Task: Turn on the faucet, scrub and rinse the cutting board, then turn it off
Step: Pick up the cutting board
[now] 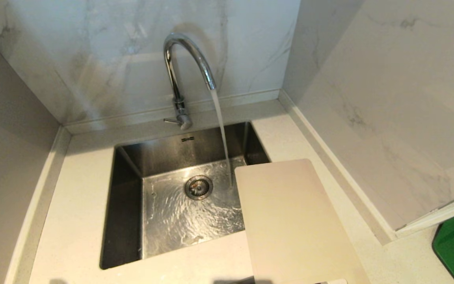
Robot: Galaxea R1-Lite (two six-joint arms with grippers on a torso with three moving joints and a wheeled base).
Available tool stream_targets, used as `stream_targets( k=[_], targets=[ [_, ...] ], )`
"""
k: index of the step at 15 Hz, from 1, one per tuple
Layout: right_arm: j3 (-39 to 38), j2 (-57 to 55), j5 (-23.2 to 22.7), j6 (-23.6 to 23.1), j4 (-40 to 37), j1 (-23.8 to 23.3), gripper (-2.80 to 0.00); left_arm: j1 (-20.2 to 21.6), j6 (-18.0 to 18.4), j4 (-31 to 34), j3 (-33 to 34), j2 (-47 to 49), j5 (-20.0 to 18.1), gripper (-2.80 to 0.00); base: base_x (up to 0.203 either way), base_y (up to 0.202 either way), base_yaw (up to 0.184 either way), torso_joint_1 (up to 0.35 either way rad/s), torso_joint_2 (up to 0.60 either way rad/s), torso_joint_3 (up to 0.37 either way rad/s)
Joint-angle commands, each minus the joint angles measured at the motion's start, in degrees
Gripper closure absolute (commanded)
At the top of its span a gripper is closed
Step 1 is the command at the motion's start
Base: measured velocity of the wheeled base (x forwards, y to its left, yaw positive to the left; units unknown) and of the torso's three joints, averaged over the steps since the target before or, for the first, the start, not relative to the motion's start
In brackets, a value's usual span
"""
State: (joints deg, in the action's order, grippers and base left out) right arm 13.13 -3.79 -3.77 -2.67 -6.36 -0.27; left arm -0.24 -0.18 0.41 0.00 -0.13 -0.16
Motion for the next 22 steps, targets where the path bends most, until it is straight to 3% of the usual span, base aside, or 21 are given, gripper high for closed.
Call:
stream_targets(
  k=[1,5,8,10,12,16,18,20,22],
  targets=[
    [10.2,-10.1,-2.7,-0.1,-1.2,0.0,0.00,0.0,0.0,0.0,0.0,0.1,0.0,0.00,0.000,0.000,0.000,0.000,0.00,0.000],
    [27.4,-25.1,-7.3,0.2,-4.3,0.0,0.00,0.0,0.0,0.0,0.0,0.1,0.0,0.00,0.000,0.000,0.000,0.000,0.00,0.000],
    [35.2,-35.3,-17.3,0.2,-15.3,0.0,0.00,0.0,0.0,0.0,0.0,0.1,0.0,0.00,0.000,0.000,0.000,0.000,0.00,0.000],
    [38.5,-40.9,-20.3,-4.1,-24.5,0.0,0.00,0.0,0.0,0.0,0.0,0.1,0.0,0.00,0.000,0.000,0.000,0.000,0.00,0.000],
    [39.3,-44.6,-19.9,-13.4,-30.9,0.0,0.00,0.0,0.0,0.0,0.0,0.1,0.0,0.00,0.000,0.000,0.000,0.000,0.00,0.000],
    [38.4,-50.8,-19.4,-23.9,-34.2,0.9,0.00,0.0,0.0,0.0,0.0,0.1,0.0,0.00,0.000,0.000,0.000,0.000,0.00,0.000],
    [37.8,-52.2,-18.5,-29.9,-36.7,4.3,0.00,0.0,0.0,0.0,0.0,0.1,0.0,0.00,0.000,0.000,0.000,0.000,0.00,0.000],
    [37.2,-53.1,-12.6,-34.0,-38.8,8.9,0.00,0.0,0.0,0.0,0.0,0.1,0.0,0.00,0.000,0.000,0.000,0.000,0.00,0.000],
    [35.0,-54.2,-6.5,-35.8,-39.6,16.9,0.00,0.0,0.0,0.0,0.0,0.1,0.0,0.00,0.000,0.000,0.000,0.000,0.00,0.000]
  ],
)
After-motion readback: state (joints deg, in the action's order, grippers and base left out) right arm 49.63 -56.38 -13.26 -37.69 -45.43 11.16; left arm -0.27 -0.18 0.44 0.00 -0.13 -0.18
